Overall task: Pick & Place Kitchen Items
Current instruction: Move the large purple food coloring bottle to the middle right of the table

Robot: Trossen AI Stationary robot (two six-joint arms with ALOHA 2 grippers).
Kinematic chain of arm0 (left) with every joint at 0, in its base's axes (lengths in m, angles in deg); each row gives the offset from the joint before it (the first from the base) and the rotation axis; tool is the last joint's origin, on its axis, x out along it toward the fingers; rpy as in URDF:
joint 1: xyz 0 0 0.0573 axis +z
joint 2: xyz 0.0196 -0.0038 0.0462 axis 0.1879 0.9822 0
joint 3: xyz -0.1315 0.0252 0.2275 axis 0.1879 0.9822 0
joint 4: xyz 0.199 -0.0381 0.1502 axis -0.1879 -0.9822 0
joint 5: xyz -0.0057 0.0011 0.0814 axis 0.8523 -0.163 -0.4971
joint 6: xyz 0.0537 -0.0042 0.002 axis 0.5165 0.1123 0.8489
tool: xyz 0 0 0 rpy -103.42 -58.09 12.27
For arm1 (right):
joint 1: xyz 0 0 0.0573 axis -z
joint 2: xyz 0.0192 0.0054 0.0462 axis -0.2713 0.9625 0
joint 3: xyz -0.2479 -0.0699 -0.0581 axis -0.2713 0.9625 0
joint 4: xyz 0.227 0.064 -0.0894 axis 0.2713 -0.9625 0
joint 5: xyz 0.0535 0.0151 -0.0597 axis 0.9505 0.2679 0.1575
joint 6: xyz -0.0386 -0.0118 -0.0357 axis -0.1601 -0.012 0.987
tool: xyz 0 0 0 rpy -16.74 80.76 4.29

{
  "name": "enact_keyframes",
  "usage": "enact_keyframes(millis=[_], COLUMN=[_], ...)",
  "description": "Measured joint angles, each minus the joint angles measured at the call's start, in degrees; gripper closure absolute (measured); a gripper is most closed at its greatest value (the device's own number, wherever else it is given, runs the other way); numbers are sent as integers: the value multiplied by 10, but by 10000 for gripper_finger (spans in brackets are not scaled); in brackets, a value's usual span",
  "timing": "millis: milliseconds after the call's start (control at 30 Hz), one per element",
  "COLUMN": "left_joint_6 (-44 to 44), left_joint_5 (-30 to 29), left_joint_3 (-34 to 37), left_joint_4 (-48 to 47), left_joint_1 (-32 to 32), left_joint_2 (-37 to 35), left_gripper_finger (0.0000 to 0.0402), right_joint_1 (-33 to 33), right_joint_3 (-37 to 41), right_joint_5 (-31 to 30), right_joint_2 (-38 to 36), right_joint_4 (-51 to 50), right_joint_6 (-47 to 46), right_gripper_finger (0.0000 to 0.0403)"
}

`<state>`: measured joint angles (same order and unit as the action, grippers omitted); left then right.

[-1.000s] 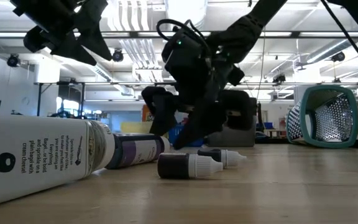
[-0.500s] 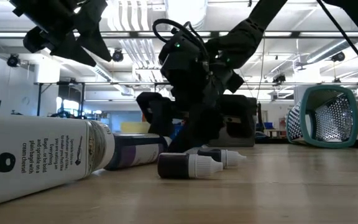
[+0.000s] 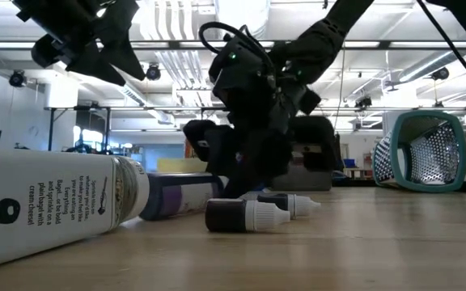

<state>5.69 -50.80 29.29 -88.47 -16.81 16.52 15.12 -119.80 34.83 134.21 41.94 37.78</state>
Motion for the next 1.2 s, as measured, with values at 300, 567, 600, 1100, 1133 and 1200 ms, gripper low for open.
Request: enact_keyframes(millis=[300,567,600,1100,1133,1200], left_joint_6=[22,52,56,87,87,88], left_joint_5=[-6,-7,-7,-19,-19,-20], left_joint_3=[0,1,1,1,1,1], left_joint_4=[-1,-5,-5,-1,-1,-1], left_joint_1=[7,24,26,39,41,43], left_joint_2=[-1,-10,-13,-40,-40,-40], left_gripper_finger=[158,158,158,158,158,158], right_joint_1=[-6,-17,-19,-25,-25,-24], right_joint_3=[-23,-53,-55,-57,-57,-57], right_joint_5=[-111,-249,-263,-491,-506,-530], right_joint_2=[-67,-144,-153,-233,-233,-233], right_joint_4=[-160,-302,-316,-496,-502,-512], right_joint_6=[-41,-83,-93,-161,-158,-144], right_gripper_finger=[289,289,287,287,289,291])
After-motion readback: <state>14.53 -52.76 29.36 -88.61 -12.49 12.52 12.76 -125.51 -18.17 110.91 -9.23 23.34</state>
